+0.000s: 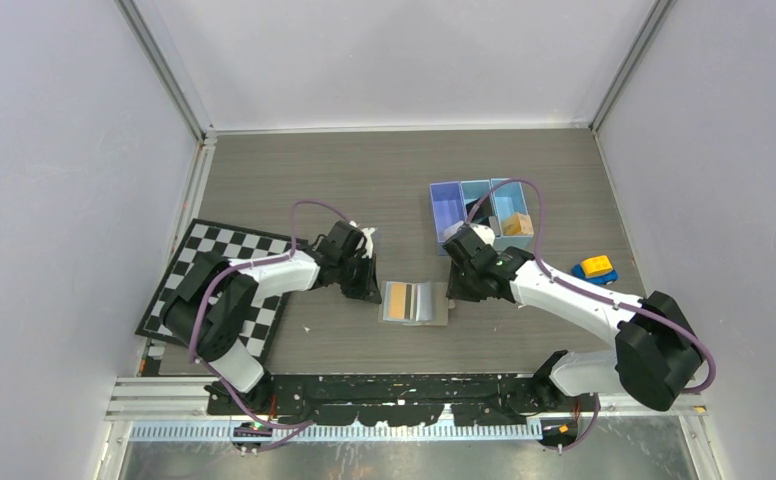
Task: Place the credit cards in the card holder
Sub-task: Close the card holder at the center of the board.
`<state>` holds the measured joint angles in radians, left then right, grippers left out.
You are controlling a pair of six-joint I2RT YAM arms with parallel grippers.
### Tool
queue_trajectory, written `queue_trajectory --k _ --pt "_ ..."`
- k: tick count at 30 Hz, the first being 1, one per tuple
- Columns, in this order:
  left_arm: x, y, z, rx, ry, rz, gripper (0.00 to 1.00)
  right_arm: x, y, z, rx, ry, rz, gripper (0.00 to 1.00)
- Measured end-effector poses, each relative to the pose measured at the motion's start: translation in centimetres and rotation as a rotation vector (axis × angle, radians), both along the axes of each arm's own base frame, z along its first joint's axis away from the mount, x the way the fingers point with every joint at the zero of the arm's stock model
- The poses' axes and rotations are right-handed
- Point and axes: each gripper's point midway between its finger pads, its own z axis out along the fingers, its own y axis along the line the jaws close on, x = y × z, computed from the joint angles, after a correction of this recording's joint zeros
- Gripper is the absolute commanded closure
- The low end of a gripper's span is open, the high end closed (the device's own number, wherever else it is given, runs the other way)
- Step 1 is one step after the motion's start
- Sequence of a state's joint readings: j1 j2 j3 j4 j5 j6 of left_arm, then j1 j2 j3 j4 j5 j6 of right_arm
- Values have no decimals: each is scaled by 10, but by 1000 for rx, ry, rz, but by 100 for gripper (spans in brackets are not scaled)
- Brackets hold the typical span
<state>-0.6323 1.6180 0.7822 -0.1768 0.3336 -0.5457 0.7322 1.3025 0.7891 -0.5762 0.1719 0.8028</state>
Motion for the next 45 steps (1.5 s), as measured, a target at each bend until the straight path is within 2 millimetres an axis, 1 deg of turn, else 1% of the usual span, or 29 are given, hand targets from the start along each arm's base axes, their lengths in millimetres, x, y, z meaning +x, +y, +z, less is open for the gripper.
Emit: queue_trajectory --k 2,3,4,9,13,16,20,23,25,29,32,38,41,43,44,45 --pt "0 0 0 0 0 1 100 1 0 0 -3 -4 -1 87" --pt "0 0 0 -1 0 1 100 1 -1 0 -8 -6 -2 95" --pt "0 0 0 -2 0 2 100 2 -2 0 -12 -9 -1 98" --pt "0 -1 0 -5 2 6 100 2 -2 4 -9 -23 9 99" --pt "0 -3 1 -13 6 18 100 2 3 22 49 -61 32 99" --pt "0 -9 1 -26 6 19 100 3 11 36 98 -85 54 100" --pt "0 -21 1 -57 7 17 100 4 34 48 209 -93 104 99" --pt "-2 -30 2 -82 11 10 100 6 56 55 310 -96 136 99" --pt "-2 -35 2 -98 13 7 100 6 70 51 361 -78 153 100" --pt "-1 -40 2 -125 12 5 100 2 89 30 418 -20 174 100" --pt "0 -42 2 -139 14 7 93 1 99 19 444 8 182 99" --pt "-2 -39 4 -149 -6 12 77 9 117 7 494 11 187 99" --pt "-6 -28 5 -128 -24 27 70 14 123 -2 507 18 181 93" --pt "-9 -16 6 -100 -42 39 67 15 126 -7 514 23 179 83" --pt "-9 -14 6 -96 -44 43 66 16 127 -8 518 25 178 78" --pt "-10 -10 7 -87 -52 48 64 17 128 -9 520 25 178 70"
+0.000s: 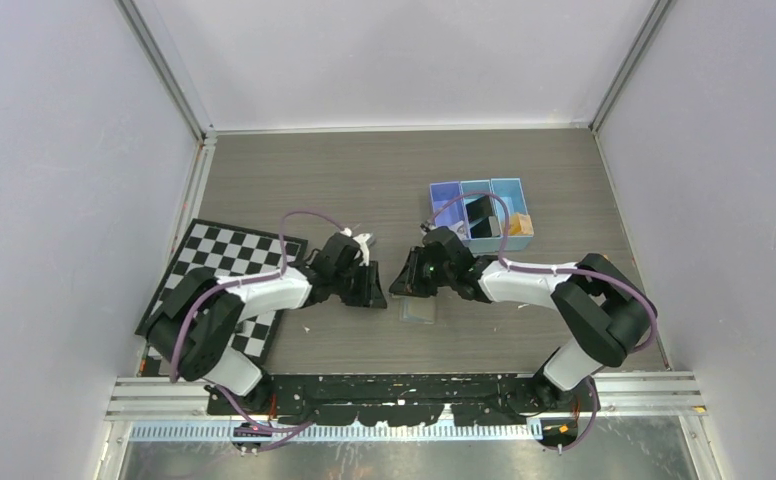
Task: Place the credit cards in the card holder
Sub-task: Close the card holder at the center of the board.
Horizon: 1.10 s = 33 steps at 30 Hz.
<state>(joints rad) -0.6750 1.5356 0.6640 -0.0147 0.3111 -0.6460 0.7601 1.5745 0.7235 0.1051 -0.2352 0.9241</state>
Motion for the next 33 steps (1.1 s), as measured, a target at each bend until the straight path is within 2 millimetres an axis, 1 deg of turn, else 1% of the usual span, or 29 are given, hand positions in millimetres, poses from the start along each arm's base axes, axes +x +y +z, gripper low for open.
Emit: queue_trajectory --k 2,4,7,9,12,15,16,18,20,22,23,24,26,28,30,33 --pt "-3 11 1 33 -16 15 61 1 2 2 12 -8 10 57" --pt "-7 21 1 61 -30 25 59 2 6 7 33 -25 19 48" --pt "-12 35 1 103 -43 44 55 1 9 16 52 -52 48 42" --pt "-16 44 2 133 -47 49 53 2 9 27 61 -78 63 39" --pt "-19 52 6 159 -50 55 51 4 9 54 71 -139 79 34" --pt "-19 53 17 157 -68 55 49 9 -1 87 58 -221 64 32" --pt "-15 51 25 149 -84 49 48 11 -9 100 44 -254 50 32" --pt "-7 44 41 123 -118 41 48 16 -22 113 30 -287 18 32" --pt "5 32 64 82 -161 33 47 24 -45 120 1 -301 -44 32" --pt "17 19 89 36 -213 19 46 35 -74 119 -28 -296 -128 32" --pt "21 13 97 19 -231 13 45 39 -89 114 -46 -286 -170 32" --pt "27 6 108 -1 -254 5 45 41 -103 108 -65 -272 -209 32" --pt "32 -4 118 -23 -276 -9 45 39 -125 91 -104 -230 -261 31" --pt "35 -14 120 -24 -281 -33 46 29 -133 72 -132 -178 -265 31" --pt "38 -24 116 -8 -278 -63 45 17 -134 55 -141 -122 -244 31" --pt "41 -44 109 36 -277 -118 43 4 -131 37 -125 -64 -216 30"
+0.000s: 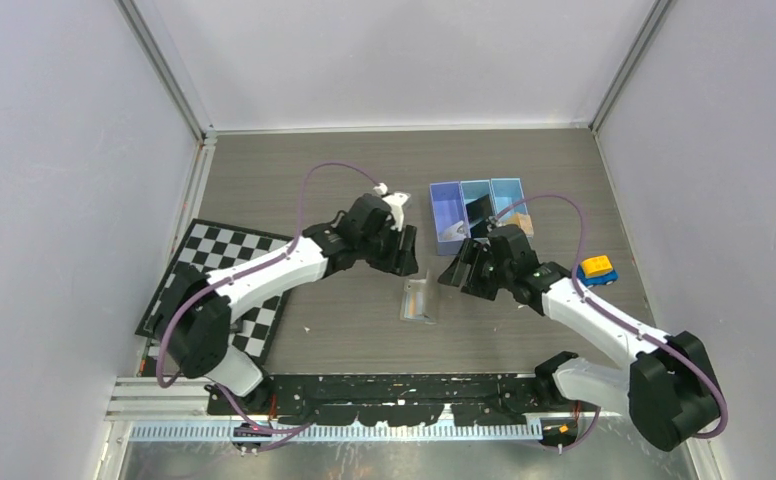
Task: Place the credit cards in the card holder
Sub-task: Close the card holder at the center of the board.
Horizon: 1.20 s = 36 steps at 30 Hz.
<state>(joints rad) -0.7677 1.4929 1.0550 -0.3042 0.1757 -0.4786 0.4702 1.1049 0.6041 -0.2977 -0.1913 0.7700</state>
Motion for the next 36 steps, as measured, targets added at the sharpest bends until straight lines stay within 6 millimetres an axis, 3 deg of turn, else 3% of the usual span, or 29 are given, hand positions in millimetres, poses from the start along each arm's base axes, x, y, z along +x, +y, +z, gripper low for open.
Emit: queue_trajectory --k 6,14,25,29,36 --pt "-8 -22 -13 46 -4 -74 36 -7 15 -20 83 59 28 31" --pt "-9 -23 -39 96 33 -89 33 -3 43 -44 153 119 78 31" --pt "-4 -15 -71 186 52 -82 62 -2 52 -51 165 129 84 35" --pt "-5 -12 -86 222 76 -77 66 -5 50 -53 154 143 83 34" --pt "-7 -6 -91 247 83 -69 72 -3 31 -51 122 154 59 30"
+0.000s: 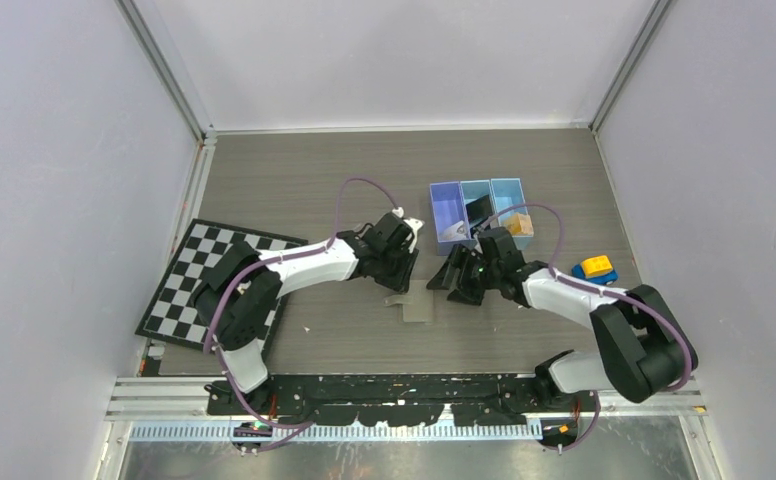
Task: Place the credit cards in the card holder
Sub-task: Close the card holder at the center of the board.
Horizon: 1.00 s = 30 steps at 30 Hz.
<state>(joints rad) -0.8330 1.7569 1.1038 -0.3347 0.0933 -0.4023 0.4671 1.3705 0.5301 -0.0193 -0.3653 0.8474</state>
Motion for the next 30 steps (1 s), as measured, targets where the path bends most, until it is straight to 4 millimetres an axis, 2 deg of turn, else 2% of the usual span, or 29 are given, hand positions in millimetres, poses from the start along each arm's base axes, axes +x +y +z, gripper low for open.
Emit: queue_trajectory --k 4,9,15,22,30 --pt "-4 7 -8 25 10 6 72 4 -10 11 18 -16 -13 33" --pt "-7 11 -12 31 16 11 70 -4 -6 13 56 3 20 42" --pt "-14 17 -12 30 23 13 64 -10 2 6 114 49 30 44" --pt "-23 22 -14 19 38 14 68 -13 13 -10 173 140 29 52" --pt "-24 22 -16 -4 40 28 70 -14 32 -12 265 185 46 56"
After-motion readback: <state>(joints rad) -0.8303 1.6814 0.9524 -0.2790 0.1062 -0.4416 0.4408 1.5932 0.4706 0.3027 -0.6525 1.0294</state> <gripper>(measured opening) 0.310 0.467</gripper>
